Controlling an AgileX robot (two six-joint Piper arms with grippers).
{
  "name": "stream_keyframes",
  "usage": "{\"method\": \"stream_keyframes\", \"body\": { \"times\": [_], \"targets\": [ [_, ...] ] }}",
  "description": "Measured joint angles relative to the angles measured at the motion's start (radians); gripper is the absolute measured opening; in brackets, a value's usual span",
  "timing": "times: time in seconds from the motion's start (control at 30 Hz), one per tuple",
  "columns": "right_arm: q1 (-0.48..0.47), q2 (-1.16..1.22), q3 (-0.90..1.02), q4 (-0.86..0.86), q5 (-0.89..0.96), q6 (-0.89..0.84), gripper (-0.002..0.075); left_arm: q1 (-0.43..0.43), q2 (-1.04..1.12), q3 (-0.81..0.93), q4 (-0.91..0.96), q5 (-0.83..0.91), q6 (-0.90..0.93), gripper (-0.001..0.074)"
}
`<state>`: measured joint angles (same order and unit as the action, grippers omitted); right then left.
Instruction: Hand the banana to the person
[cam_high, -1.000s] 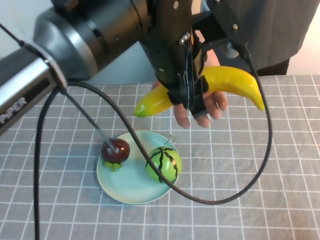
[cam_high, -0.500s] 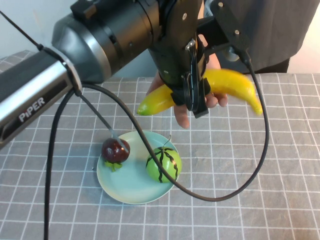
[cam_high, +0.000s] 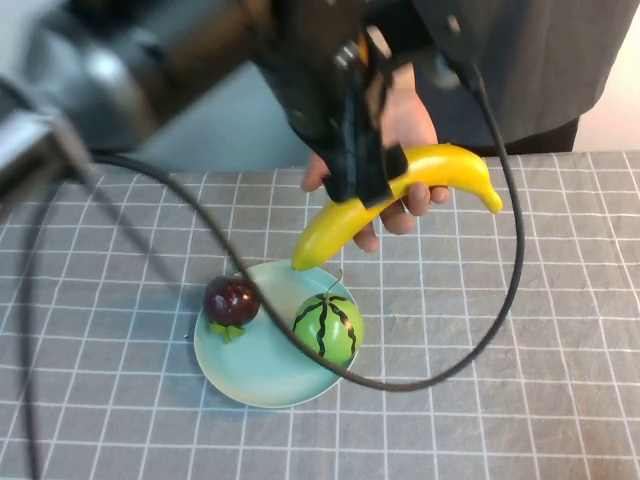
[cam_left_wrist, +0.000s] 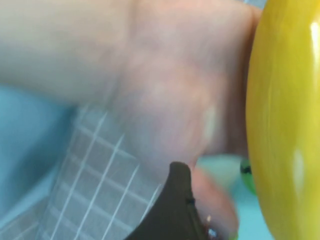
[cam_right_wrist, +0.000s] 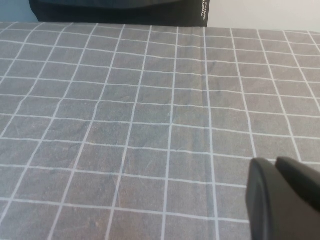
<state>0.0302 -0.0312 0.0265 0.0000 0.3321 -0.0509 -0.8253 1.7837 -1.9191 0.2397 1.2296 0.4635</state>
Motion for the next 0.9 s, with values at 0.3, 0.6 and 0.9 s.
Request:
{"method": "stream_keyframes", "body": {
  "times": [0.3,0.6,0.9],
  "targets": [
    [0.0,0.0,0.0,0.0,0.0,0.0,-0.0007,0.002,-0.324,0.17,0.035,0.018,-0.294,0.0164],
    [0.0,0.0,0.0,0.0,0.0,0.0,-0.0007,0.012,-0.682,0.682,0.057,-0.015,-0.469,0.0001],
    [0.0,0.0,0.0,0.0,0.0,0.0,-0.0007,0.012,-0.917,1.011,0.059,-0.228,-0.702,-0.0001]
  ]
}}
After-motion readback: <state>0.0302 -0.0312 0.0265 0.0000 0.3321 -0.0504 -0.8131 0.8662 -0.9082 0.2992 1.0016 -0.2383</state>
